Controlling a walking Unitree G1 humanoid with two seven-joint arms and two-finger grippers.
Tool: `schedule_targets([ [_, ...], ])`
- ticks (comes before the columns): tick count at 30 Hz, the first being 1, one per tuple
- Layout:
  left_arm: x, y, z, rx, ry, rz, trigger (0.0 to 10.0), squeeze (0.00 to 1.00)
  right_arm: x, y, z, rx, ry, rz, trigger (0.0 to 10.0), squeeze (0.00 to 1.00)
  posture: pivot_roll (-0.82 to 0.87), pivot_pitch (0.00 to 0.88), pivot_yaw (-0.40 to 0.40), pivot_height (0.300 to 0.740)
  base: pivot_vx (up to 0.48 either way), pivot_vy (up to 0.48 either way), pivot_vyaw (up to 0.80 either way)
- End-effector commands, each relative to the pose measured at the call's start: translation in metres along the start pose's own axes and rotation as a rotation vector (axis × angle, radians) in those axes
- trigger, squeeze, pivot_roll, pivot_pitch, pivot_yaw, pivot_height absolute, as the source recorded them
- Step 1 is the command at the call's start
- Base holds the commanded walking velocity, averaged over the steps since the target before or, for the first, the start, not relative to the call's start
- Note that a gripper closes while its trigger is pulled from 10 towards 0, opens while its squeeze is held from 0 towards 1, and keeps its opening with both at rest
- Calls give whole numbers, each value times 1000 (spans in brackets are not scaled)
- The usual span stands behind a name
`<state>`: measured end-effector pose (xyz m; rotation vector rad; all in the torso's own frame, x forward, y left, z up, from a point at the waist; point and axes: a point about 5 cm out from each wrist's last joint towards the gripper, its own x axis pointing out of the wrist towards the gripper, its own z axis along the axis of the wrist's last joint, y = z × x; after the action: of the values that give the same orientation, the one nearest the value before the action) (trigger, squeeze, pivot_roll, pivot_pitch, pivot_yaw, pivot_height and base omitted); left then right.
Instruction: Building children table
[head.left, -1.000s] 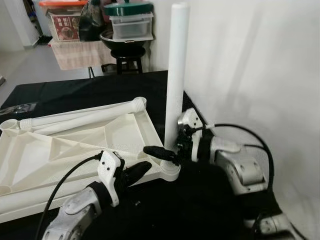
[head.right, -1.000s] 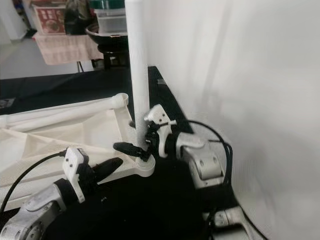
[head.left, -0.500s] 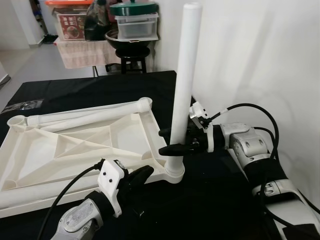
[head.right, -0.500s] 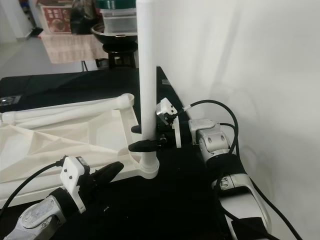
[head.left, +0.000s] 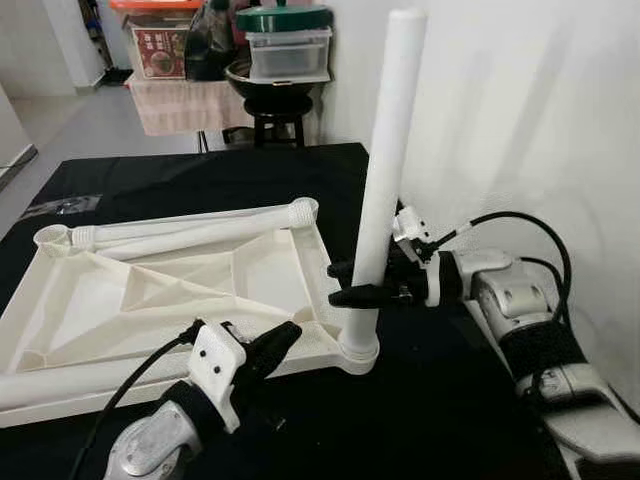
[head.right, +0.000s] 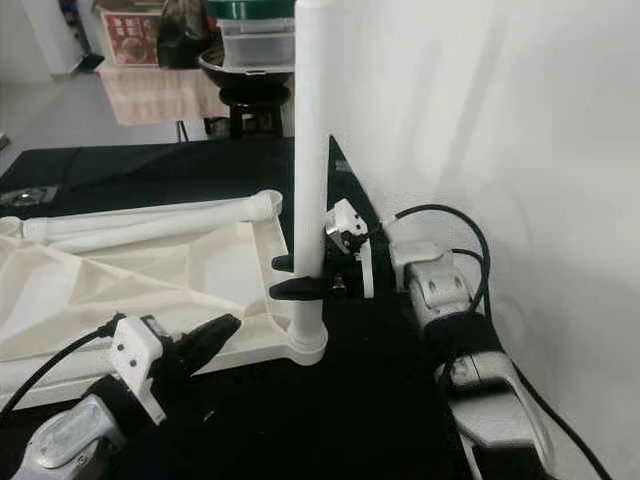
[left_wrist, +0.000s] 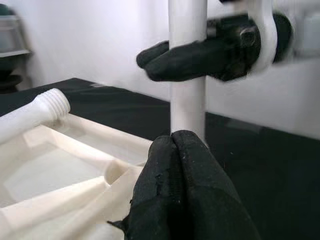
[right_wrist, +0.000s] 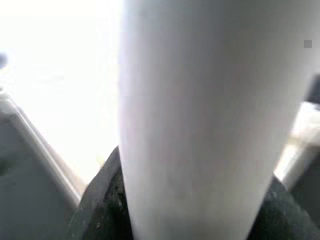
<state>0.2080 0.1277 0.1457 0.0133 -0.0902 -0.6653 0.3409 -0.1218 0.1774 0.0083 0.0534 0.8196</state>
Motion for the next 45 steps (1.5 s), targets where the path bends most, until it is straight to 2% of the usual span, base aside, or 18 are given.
schedule_targets([
  [1, -1, 4, -3, -53, 1, 5, 10000, 0, -13, 10, -13, 14, 31, -248, 0, 0, -98, 0, 1, 740, 0, 0, 0],
  [2, -1, 4, -3, -53, 1, 5, 10000, 0, -13, 10, -13, 14, 31, -248, 0, 0, -98, 0, 1, 740, 0, 0, 0],
  [3, 0, 6, -4, -79, 1, -3, 10000, 0, -16, 27, -14, -18, 10, -213, 0, 0, -104, 0, 7, 740, 0, 0, 0],
  [4, 2, 7, -6, -100, -3, -13, 10000, 0, -16, 34, -21, 23, 31, -172, 0, 0, -105, 0, 18, 740, 0, 0, 0],
  [8, 4, 9, -7, -106, -10, -25, 10000, 0, -12, 36, -30, 78, 65, -102, 0, 0, -96, 0, 6, 740, 0, 0, 0],
  [9, 5, 9, -8, -111, -17, -22, 10000, 0, -10, 36, -30, 80, 80, -75, 10000, 0, -97, 0, 6, 740, 0, 0, 0],
  [12, 5, 9, -8, -116, -22, -18, 10000, 0, -9, 36, -27, 63, 77, -44, 10000, 0, -96, 0, 6, 740, 0, 0, 0],
  [13, 6, 9, -8, -123, -26, -16, 10000, 0, -9, 38, -19, 54, 81, 105, 10000, 776, -94, 0, 3, 740, 0, 0, 0],
  [17, 7, 9, -8, -125, -26, -18, 10000, 0, -11, 40, -15, 58, 86, 199, 10000, 776, -94, 0, 3, 740, 0, 0, 0],
  [18, 7, 8, -8, -128, -27, -20, 10000, 0, -15, 41, -10, 58, 95, 274, 10000, 1000, -91, 0, -2, 740, 0, 0, 0],
  [19, 8, 7, -8, -140, -29, -29, 10000, 0, -21, 26, 9, -52, 66, 425, 10000, 1000, -86, 0, -2, 740, 0, 0, 0],
  [22, 9, 7, -8, -150, -29, -38, 10000, 0, -29, 20, 15, -159, 75, 534, 10000, 1000, -69, 0, -8, 740, 0, 0, 0],
  [23, 9, 6, -8, -150, -29, -42, 10000, 0, -28, 16, 16, -145, 84, 558, 10000, 553, -62, 0, -14, 740, 0, 0, 0],
  [24, 9, 6, -8, -150, -29, -42, 10000, 0, -28, 16, 16, -145, 84, 558, 10000, 553, -62, 0, -14, 740, 0, 0, 0],
  [25, 9, 6, -7, -152, -30, -45, 10000, 0, -27, 13, 16, -131, 88, 580, 10000, 0, -62, 0, -14, 740, 0, 0, 0],
  [36, 10, 4, -7, -156, -30, -50, 10000, 0, -15, -3, 10, -66, 180, 692, 10000, 0, -25, 0, -18, 740, 0, 0, 0],
  [37, 10, 4, -7, -156, -28, -52, 10000, 0, -12, -5, 10, -51, 176, 696, 39, 0, -20, 0, -18, 740, 0, 0, 0],
  [45, 9, 4, -8, -160, -23, -56, 10000, 0, -18, -12, 2, -27, 189, 725, 0, 0, -27, 0, -15, 740, 0, 0, 0],
])
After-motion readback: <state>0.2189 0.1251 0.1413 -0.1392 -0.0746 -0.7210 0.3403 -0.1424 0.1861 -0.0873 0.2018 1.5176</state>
